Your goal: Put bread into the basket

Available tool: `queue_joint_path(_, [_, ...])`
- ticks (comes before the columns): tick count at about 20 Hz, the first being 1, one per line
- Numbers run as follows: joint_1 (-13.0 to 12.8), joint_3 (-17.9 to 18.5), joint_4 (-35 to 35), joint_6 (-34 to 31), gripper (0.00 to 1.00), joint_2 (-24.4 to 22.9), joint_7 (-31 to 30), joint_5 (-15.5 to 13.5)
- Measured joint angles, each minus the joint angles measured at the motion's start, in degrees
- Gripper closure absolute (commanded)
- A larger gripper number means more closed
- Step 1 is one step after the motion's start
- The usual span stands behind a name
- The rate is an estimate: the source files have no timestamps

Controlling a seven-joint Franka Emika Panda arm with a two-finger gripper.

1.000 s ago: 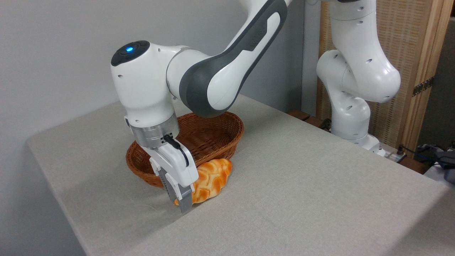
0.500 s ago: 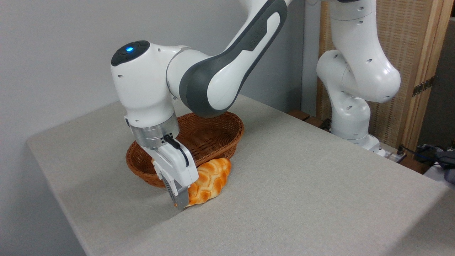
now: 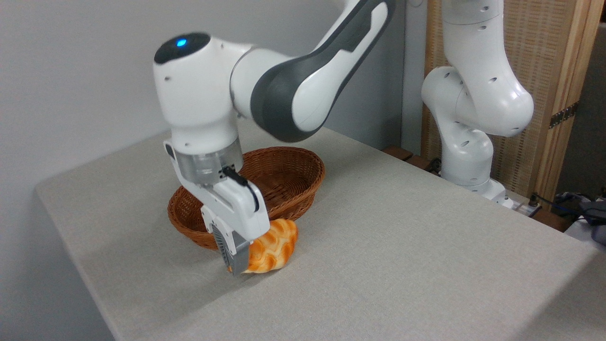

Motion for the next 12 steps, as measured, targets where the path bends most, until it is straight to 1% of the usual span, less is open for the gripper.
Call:
queue_joint_path(2, [0.17, 0.81, 0.48, 0.00, 1.00, -1.11, 0.83, -1.03])
queue_joint_path(5, [0.21, 1.10, 0.90, 0.00, 1.00, -2.17, 0.85, -2.48])
queue_joint_path(12, [0.22, 1.34, 1.93, -0.07, 1.00, -4.45, 0.85, -4.46])
